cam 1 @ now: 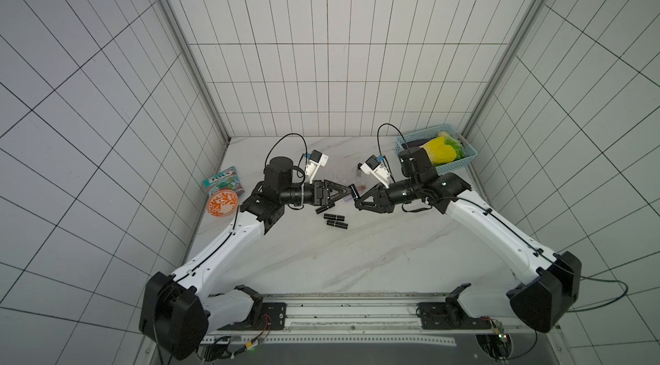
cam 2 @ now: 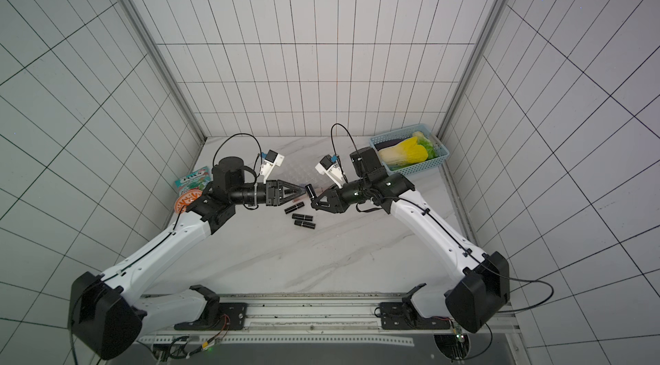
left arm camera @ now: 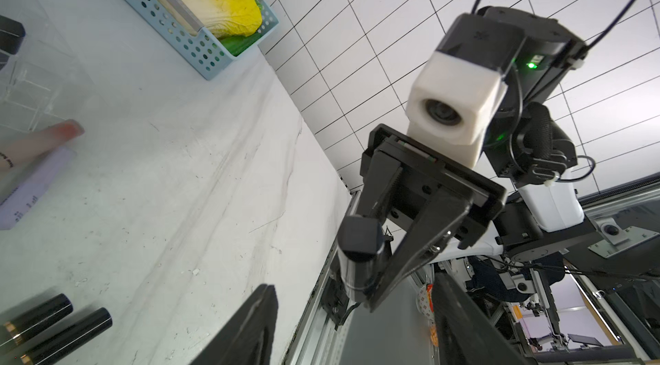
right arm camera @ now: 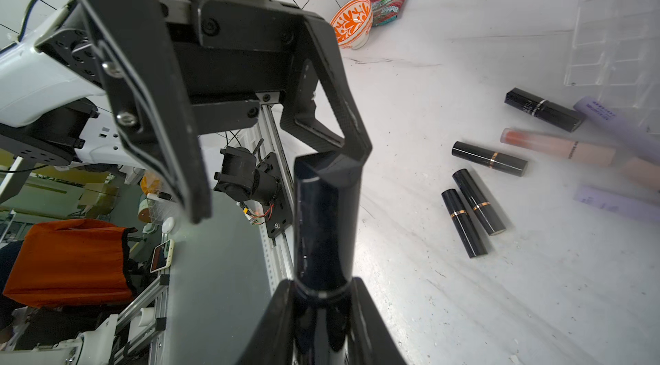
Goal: Arrange the lipsticks in the organizer
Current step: Pick up the lipstick at the center of the board.
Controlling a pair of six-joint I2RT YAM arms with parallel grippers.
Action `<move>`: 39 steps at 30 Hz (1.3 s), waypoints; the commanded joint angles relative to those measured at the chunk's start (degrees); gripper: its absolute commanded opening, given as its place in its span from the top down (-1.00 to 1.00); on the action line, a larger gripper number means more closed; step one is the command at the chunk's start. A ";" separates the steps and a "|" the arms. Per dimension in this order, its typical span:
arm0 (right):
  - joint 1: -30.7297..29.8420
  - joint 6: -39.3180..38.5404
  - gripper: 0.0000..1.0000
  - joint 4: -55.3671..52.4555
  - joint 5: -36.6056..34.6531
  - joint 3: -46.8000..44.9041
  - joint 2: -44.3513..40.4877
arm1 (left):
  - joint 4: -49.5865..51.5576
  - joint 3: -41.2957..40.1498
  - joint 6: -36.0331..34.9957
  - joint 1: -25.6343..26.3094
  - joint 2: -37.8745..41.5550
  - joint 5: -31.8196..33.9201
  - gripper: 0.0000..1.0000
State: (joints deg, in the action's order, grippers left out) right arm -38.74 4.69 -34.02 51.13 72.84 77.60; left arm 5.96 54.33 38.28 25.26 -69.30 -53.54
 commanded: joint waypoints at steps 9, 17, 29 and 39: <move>-1.96 1.11 0.47 2.38 2.74 0.02 0.83 | -2.43 1.67 -1.03 2.14 -0.48 2.87 -0.08; -2.39 1.22 0.46 2.38 2.58 0.90 1.50 | -2.61 1.92 -0.80 2.43 -0.23 2.74 0.64; -1.66 0.56 -0.42 -0.98 -4.50 2.68 1.08 | 1.08 3.07 -5.53 2.52 -0.57 8.87 0.80; 8.52 6.40 -0.98 4.22 -25.19 -5.28 -10.45 | 3.49 13.61 -20.21 3.68 -13.76 38.48 0.81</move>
State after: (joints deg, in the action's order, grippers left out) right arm -31.88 8.88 -32.23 33.89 70.37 69.69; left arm 11.35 65.54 23.38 28.18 -79.40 -25.80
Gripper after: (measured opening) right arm 0.990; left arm 0.165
